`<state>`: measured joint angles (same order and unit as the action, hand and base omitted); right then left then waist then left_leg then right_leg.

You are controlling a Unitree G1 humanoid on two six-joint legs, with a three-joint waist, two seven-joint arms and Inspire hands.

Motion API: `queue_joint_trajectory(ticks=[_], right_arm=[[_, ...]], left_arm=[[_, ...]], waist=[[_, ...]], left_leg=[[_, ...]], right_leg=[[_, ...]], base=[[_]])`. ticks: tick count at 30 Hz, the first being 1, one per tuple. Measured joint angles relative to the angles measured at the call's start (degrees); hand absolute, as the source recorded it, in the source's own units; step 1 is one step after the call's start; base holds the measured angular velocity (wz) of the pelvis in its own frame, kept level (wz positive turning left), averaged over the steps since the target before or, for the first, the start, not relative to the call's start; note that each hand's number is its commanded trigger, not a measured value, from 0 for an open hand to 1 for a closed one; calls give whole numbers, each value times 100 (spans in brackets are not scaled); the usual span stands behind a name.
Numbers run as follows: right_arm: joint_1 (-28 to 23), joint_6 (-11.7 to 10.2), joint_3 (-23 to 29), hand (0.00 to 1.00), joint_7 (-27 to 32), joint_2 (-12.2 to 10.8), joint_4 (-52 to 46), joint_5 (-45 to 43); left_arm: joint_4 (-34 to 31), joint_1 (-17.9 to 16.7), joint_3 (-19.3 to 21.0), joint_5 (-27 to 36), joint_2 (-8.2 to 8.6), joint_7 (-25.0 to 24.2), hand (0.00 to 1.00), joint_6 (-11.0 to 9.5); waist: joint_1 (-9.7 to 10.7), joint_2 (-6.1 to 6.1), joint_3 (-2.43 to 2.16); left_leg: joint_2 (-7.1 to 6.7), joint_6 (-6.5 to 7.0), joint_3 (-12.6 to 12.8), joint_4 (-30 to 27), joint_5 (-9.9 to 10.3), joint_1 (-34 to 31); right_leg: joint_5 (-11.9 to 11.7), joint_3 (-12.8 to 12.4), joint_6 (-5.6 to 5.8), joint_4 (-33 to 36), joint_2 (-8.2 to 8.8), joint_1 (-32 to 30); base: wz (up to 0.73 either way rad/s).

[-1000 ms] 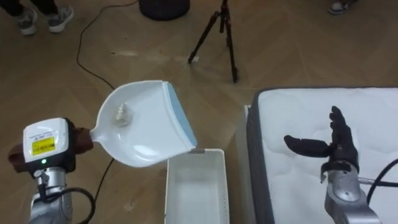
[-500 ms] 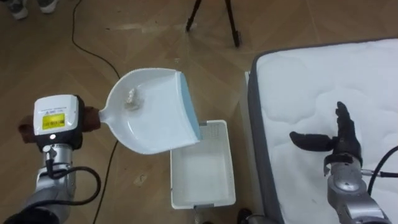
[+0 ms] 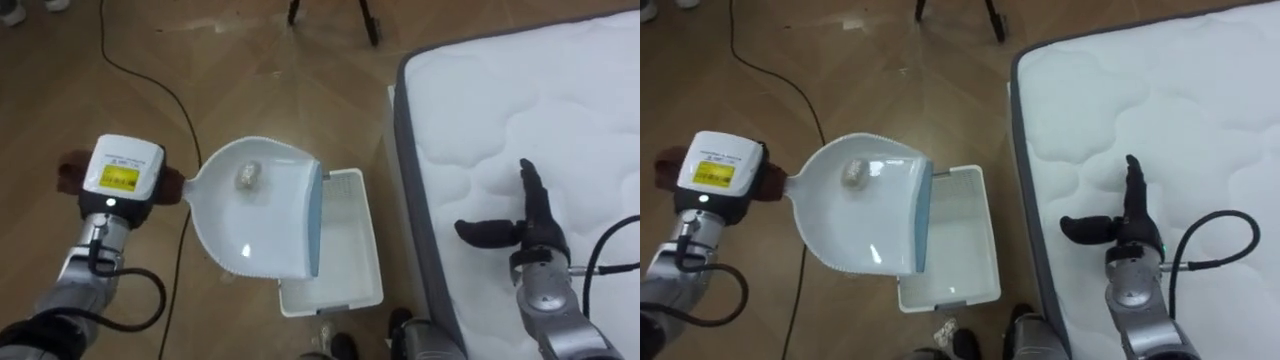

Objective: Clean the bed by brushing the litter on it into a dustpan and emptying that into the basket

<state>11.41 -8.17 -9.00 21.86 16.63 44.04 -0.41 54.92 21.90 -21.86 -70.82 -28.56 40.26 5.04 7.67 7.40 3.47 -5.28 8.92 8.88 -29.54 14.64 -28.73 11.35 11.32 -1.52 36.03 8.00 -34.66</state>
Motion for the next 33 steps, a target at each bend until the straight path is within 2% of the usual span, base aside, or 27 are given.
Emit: queue_joint_trajectory(ticks=[8,11,13,23,29,31,33], right_arm=[[-19,30,-96,0,-78,1,25,-12],[-24,57,-112,0,-77,-4,25,-59],[-35,57,-112,0,-77,-8,25,-138],[-37,62,-115,0,9,-14,15,-192],[-67,69,-117,0,119,-23,14,-194],[-84,68,-172,0,171,-21,13,-187],[-196,66,-236,0,218,-11,-25,-180]], left_arm=[[-47,8,-365,-384,-57,-560,100,116],[-210,8,-483,-463,-141,-742,100,124],[-330,8,-527,-538,-204,-866,100,132],[-541,7,-532,-620,-267,-1586,100,228],[-588,-2,-533,-645,-290,-1938,100,372],[-612,-52,-533,-642,-339,-1988,100,374],[-780,-245,-533,-644,-436,-2000,100,399]], waist=[[56,-44,-23],[62,-56,-30],[66,-56,-31],[51,-39,-42],[9,2,-77],[4,18,-90],[11,28,-115]], left_leg=[[-23,15,26,28,-8,25],[-24,24,25,27,-12,24],[-24,27,25,27,-14,24],[-22,32,23,7,-17,-35],[-21,44,23,5,-24,-20],[-21,47,24,19,-26,15],[-21,63,23,90,-40,113]], right_leg=[[1,4,1,62,39,-22],[0,-14,1,57,33,-20],[0,-17,1,57,33,-19],[0,-19,1,45,27,-58],[0,-24,2,43,25,-42],[0,-25,2,39,24,-11],[1,-29,3,-8,16,75]], base=[[0],[0],[0],[0],[0],[0],[0]])
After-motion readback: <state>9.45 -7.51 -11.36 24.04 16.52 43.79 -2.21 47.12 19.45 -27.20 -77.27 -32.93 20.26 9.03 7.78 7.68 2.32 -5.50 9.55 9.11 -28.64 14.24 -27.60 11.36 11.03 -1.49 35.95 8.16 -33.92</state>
